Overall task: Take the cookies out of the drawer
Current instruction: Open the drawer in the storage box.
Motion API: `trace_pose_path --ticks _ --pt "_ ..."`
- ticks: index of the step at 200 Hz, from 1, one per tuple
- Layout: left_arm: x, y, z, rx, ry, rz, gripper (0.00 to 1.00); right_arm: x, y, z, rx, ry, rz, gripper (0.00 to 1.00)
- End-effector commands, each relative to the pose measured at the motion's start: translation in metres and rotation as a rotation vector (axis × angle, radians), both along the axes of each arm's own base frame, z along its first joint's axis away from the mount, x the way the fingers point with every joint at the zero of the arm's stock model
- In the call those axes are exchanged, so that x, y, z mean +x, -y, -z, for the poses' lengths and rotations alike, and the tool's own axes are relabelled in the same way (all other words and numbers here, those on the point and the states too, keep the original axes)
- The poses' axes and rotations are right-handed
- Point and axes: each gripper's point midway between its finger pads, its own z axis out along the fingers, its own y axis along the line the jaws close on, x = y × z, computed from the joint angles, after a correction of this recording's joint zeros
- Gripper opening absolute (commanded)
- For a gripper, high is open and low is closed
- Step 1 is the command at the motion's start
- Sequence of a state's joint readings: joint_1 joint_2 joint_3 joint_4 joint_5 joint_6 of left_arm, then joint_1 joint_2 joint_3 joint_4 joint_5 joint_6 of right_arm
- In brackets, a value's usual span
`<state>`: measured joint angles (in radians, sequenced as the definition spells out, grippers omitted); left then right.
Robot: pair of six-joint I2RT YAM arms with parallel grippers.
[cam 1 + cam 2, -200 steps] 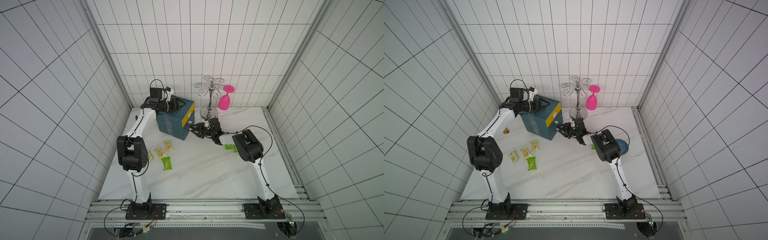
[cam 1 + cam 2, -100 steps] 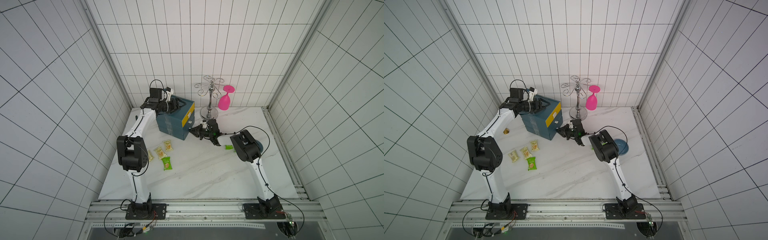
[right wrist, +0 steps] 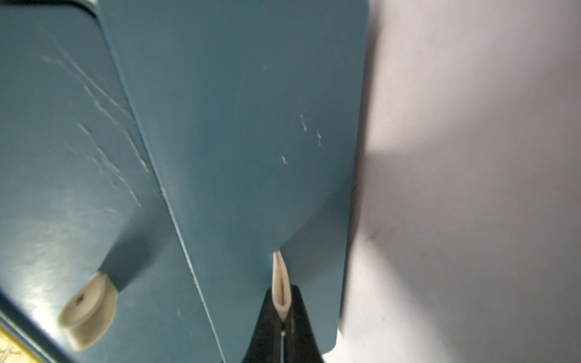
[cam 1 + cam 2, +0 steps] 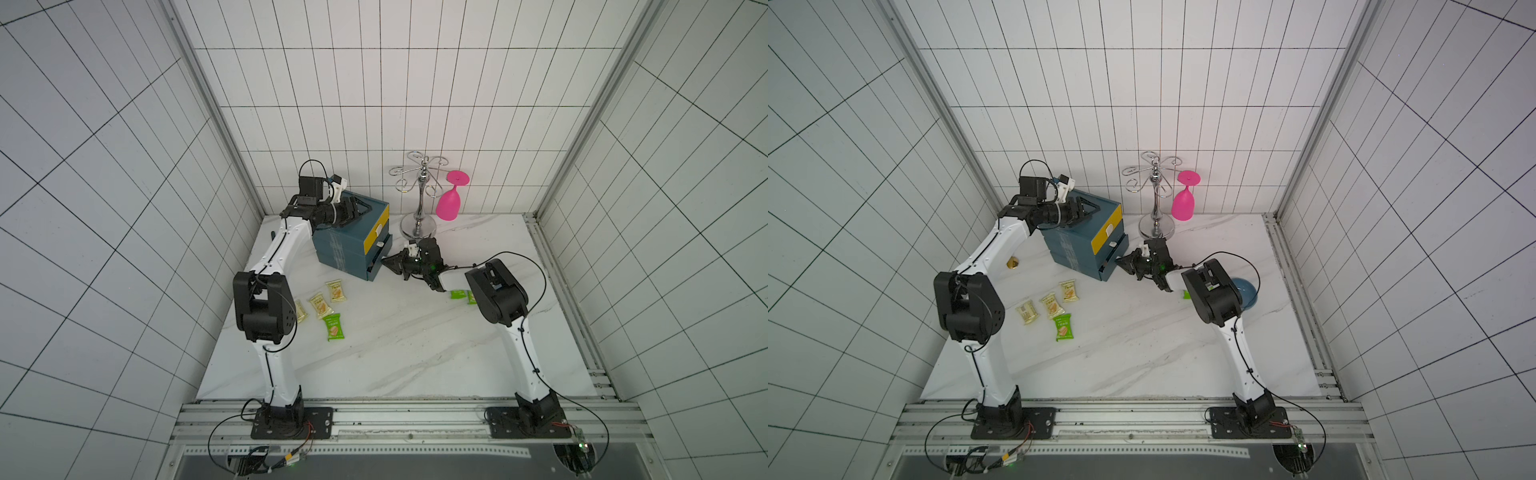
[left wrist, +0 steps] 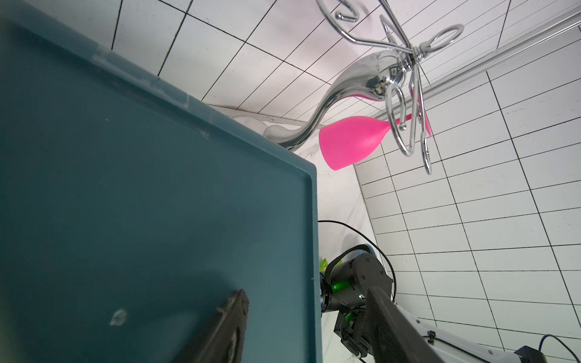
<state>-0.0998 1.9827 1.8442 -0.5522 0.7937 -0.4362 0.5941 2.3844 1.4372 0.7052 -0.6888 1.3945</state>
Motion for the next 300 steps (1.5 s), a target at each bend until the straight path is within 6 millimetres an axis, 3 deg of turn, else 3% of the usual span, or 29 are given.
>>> trace_pose_path --ticks 1,87,121,213,243,273,300 --pt "-0.013 -0.008 0.049 0.043 -0.172 -0.026 0.64 0.005 0.015 -0.017 0.007 0.048 0.043 0.0" --pt "-0.018 -0.009 0.049 0.037 -0.171 0.002 0.64 -0.051 0.08 -0.006 -0.064 0.011 0.086 0.0" --pt "-0.023 -0.005 0.047 0.024 -0.168 0.028 0.64 -0.067 0.09 -0.006 -0.092 0.013 0.075 0.0" --pt "-0.034 0.004 0.043 -0.013 -0.167 0.081 0.64 -0.077 0.108 0.001 -0.118 -0.012 0.067 0.0" --pt "-0.04 0.008 0.043 -0.032 -0.171 0.108 0.63 -0.083 0.118 -0.013 -0.136 0.009 0.061 0.35" --pt "-0.041 0.008 0.043 -0.04 -0.176 0.107 0.64 -0.097 0.123 -0.049 -0.198 0.065 0.005 0.52" --pt "-0.043 0.011 0.036 -0.057 -0.171 0.113 0.63 -0.113 0.135 -0.093 -0.339 0.148 -0.068 0.54"
